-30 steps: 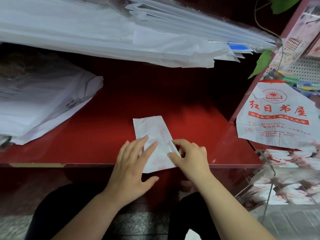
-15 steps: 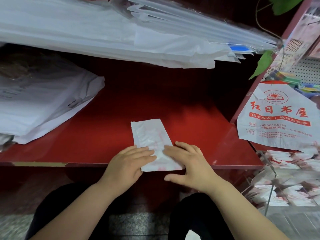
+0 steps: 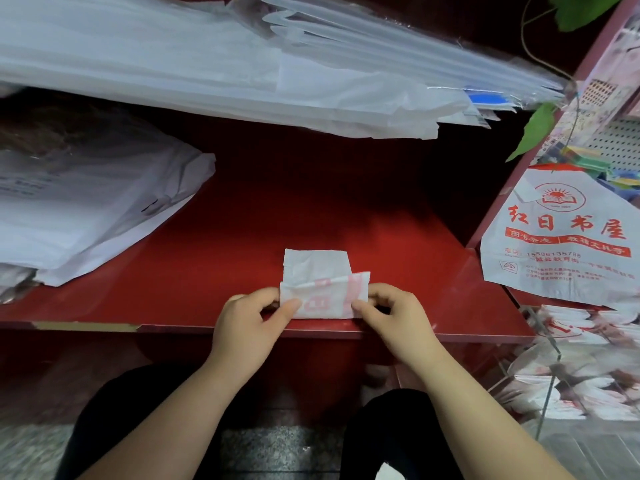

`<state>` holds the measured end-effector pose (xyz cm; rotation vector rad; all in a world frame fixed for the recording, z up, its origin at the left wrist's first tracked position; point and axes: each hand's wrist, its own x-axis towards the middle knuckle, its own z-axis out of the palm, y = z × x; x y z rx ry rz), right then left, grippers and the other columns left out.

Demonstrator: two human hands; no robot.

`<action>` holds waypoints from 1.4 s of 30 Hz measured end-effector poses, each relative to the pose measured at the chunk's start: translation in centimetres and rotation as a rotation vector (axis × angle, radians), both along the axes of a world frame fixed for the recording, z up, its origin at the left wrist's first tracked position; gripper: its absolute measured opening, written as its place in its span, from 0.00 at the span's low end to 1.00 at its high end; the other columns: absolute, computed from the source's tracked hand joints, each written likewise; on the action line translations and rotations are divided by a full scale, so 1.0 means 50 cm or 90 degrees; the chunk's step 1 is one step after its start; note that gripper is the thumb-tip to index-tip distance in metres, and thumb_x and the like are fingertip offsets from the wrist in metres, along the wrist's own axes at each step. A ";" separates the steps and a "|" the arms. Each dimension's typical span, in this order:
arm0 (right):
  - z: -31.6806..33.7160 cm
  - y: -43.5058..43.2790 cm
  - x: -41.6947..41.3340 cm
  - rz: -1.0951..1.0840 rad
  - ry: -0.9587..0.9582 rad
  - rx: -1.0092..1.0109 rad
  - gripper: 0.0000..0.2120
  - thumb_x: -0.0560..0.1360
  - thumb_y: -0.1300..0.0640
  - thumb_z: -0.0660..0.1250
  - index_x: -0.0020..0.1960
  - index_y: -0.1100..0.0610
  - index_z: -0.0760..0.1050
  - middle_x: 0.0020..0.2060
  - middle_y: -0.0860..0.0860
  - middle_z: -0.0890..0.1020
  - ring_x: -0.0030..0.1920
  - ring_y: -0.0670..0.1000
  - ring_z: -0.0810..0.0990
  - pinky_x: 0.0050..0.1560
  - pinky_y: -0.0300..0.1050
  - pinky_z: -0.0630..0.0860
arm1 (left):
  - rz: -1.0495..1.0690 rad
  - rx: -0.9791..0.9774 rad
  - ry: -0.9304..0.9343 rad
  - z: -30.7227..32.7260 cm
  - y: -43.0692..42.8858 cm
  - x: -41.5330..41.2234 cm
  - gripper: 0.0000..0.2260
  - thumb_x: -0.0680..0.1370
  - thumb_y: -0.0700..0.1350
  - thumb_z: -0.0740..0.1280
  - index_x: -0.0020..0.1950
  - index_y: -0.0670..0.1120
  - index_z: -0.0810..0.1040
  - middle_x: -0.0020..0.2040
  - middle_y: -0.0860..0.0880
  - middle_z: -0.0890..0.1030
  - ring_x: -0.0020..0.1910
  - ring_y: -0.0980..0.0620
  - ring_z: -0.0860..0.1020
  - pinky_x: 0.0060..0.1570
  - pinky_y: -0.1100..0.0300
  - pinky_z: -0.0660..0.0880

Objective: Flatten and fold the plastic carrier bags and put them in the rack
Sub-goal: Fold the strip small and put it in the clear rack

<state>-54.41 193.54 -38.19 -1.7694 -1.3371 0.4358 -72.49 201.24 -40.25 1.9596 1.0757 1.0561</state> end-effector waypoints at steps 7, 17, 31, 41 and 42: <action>-0.006 0.021 -0.031 -0.114 -0.112 -0.020 0.18 0.71 0.57 0.67 0.60 0.52 0.70 0.30 0.42 0.72 0.40 0.48 0.74 0.48 0.41 0.59 | 0.091 0.029 0.082 0.015 -0.006 0.024 0.18 0.73 0.46 0.70 0.62 0.48 0.74 0.33 0.60 0.75 0.36 0.60 0.73 0.53 0.63 0.62; -0.023 0.005 -0.030 0.008 -0.397 -0.036 0.25 0.68 0.48 0.51 0.58 0.53 0.77 0.64 0.54 0.75 0.61 0.59 0.74 0.53 0.49 0.65 | -0.074 0.314 0.334 -0.011 0.010 0.000 0.16 0.74 0.48 0.57 0.54 0.49 0.81 0.57 0.48 0.80 0.61 0.46 0.73 0.61 0.56 0.59; -0.040 -0.063 0.001 0.084 -0.101 0.066 0.14 0.69 0.50 0.64 0.52 0.51 0.80 0.47 0.26 0.76 0.58 0.25 0.65 0.62 0.21 0.54 | -0.113 0.243 0.112 -0.019 -0.003 -0.021 0.11 0.68 0.50 0.61 0.44 0.53 0.81 0.42 0.54 0.84 0.45 0.59 0.75 0.53 0.76 0.57; -0.032 -0.019 -0.041 -0.165 -0.050 0.087 0.18 0.68 0.56 0.66 0.57 0.54 0.73 0.30 0.42 0.72 0.38 0.52 0.73 0.53 0.52 0.70 | 0.077 0.020 0.155 0.020 -0.009 0.045 0.20 0.75 0.51 0.66 0.67 0.53 0.68 0.36 0.60 0.76 0.39 0.72 0.60 0.54 0.67 0.52; -0.033 -0.017 -0.047 -0.168 -0.086 0.074 0.22 0.69 0.56 0.65 0.62 0.57 0.70 0.31 0.43 0.71 0.39 0.52 0.72 0.55 0.52 0.68 | 0.078 0.036 0.168 0.021 -0.009 0.049 0.21 0.75 0.51 0.66 0.67 0.53 0.68 0.35 0.60 0.75 0.39 0.71 0.62 0.52 0.68 0.51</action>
